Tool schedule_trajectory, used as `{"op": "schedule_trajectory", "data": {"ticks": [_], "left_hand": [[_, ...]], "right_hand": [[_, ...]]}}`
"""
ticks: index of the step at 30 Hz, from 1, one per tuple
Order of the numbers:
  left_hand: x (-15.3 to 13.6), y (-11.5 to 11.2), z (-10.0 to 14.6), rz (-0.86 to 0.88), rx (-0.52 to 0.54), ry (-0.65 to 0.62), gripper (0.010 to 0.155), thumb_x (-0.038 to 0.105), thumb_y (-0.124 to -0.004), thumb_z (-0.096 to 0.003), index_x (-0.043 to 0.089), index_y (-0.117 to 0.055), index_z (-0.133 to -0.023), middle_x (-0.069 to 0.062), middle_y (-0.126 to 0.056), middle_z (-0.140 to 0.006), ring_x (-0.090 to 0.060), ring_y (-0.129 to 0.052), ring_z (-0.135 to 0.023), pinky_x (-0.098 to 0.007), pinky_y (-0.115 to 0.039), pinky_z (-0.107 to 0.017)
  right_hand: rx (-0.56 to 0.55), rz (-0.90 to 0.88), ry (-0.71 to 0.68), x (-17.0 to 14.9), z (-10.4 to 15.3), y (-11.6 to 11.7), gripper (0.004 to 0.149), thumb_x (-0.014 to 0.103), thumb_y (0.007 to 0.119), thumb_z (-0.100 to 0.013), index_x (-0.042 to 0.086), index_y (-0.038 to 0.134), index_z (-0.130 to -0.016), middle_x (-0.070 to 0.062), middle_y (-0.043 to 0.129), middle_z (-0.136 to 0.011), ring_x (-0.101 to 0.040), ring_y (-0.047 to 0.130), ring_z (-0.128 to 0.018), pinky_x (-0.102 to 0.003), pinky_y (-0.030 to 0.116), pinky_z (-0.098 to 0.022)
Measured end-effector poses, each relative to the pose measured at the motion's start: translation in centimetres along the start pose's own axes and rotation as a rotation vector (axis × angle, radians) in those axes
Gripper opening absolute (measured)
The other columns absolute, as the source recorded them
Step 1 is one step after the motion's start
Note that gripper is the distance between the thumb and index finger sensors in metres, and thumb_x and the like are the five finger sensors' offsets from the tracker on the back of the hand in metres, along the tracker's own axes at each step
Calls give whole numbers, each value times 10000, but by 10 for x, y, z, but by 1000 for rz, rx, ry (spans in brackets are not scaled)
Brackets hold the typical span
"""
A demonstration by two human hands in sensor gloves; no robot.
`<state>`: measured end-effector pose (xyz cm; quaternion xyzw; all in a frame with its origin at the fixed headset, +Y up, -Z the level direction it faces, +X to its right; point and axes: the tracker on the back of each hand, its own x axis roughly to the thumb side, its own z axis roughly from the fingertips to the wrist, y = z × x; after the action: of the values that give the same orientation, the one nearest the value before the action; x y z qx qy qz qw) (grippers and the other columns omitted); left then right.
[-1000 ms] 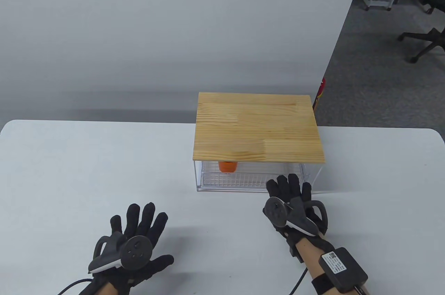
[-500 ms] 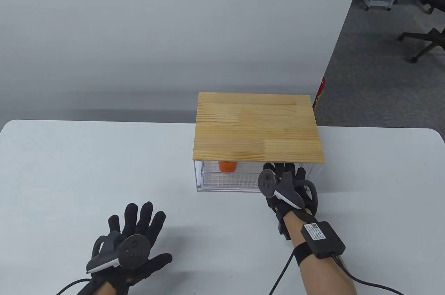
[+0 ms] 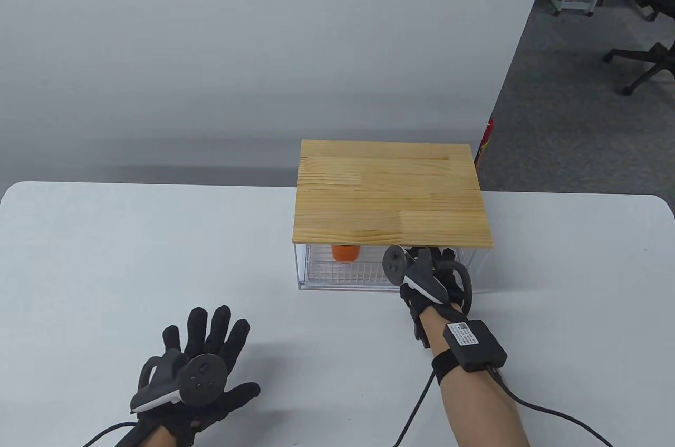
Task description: Take the cup out of the mesh sliding drawer
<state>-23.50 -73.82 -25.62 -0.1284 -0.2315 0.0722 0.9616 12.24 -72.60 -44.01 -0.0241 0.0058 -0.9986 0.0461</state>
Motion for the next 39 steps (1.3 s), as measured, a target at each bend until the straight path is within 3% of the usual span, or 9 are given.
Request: {"op": "schedule_trajectory", "data": {"ticks": [11, 35, 39], "left_hand": [[-2, 1, 0, 4, -5, 3, 985, 724, -524, -552, 166, 65, -1110, -250, 152, -1108, -654, 146, -927, -845, 30, -483], [-2, 2, 0, 4, -12, 13, 978, 717, -530, -555, 167, 54, -1115, -245, 150, -1108, -651, 150, -922, -843, 30, -483], [-2, 2, 0, 5, -12, 12, 978, 718, -529, -555, 168, 55, -1115, -245, 150, -1108, -650, 150, -923, -843, 31, -483]], "right_hand": [[-27, -4, -28, -2, 6, 2, 314, 216, 704, -580, 238, 792, -882, -206, 893, -952, -604, 914, -833, -863, 620, -637], [-30, 33, -81, 0, 18, 4, 313, 218, 697, -567, 222, 792, -865, -209, 912, -911, -599, 948, -774, -864, 696, -566], [-23, 26, -88, -1, 19, 4, 308, 227, 697, -571, 223, 794, -863, -209, 917, -905, -593, 959, -757, -881, 740, -511]]}}
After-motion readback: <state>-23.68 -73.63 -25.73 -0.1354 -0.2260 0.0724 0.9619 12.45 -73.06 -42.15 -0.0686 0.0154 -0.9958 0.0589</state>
